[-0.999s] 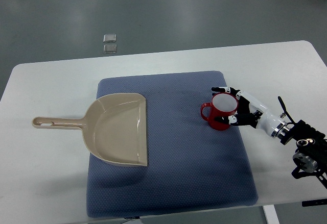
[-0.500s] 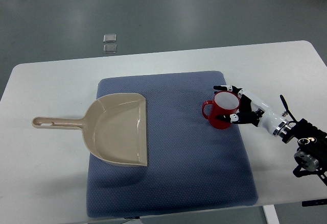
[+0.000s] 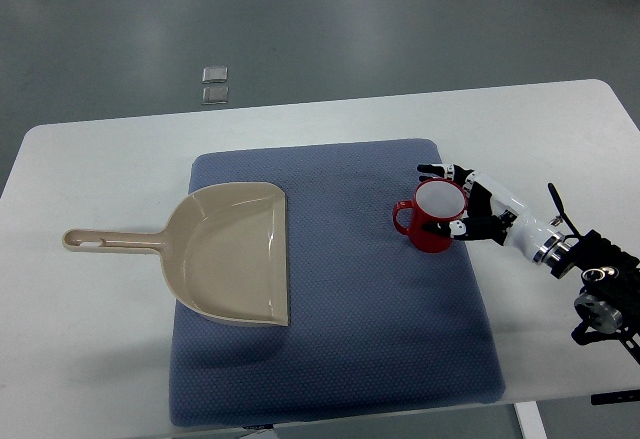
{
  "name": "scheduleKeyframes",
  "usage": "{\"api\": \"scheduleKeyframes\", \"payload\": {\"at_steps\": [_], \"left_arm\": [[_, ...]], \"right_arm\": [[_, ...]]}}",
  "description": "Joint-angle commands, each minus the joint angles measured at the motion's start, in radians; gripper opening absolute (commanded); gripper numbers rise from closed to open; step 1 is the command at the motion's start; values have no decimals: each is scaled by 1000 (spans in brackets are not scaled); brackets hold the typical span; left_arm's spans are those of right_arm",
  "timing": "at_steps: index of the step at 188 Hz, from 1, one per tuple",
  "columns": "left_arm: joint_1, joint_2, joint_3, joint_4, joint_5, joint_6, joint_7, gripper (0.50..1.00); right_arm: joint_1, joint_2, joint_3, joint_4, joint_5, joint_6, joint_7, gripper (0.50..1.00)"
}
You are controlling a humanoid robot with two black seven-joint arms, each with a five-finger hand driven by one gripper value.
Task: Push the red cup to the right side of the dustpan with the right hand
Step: 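Press the right hand's fingers against the red mug, then push the red mug with the right hand toward the dustpan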
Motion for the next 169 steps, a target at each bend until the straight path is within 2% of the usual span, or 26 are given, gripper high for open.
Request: {"api": "scheduleKeyframes", "payload": {"at_steps": [1,169], "left_arm": [[0,0,1,0,0,0,0,1000],[0,0,1,0,0,0,0,1000]], "right_arm": [[-1,6,-4,-3,0,-5,0,932],[-24,36,-20,-4,2,-6,6,932]]}}
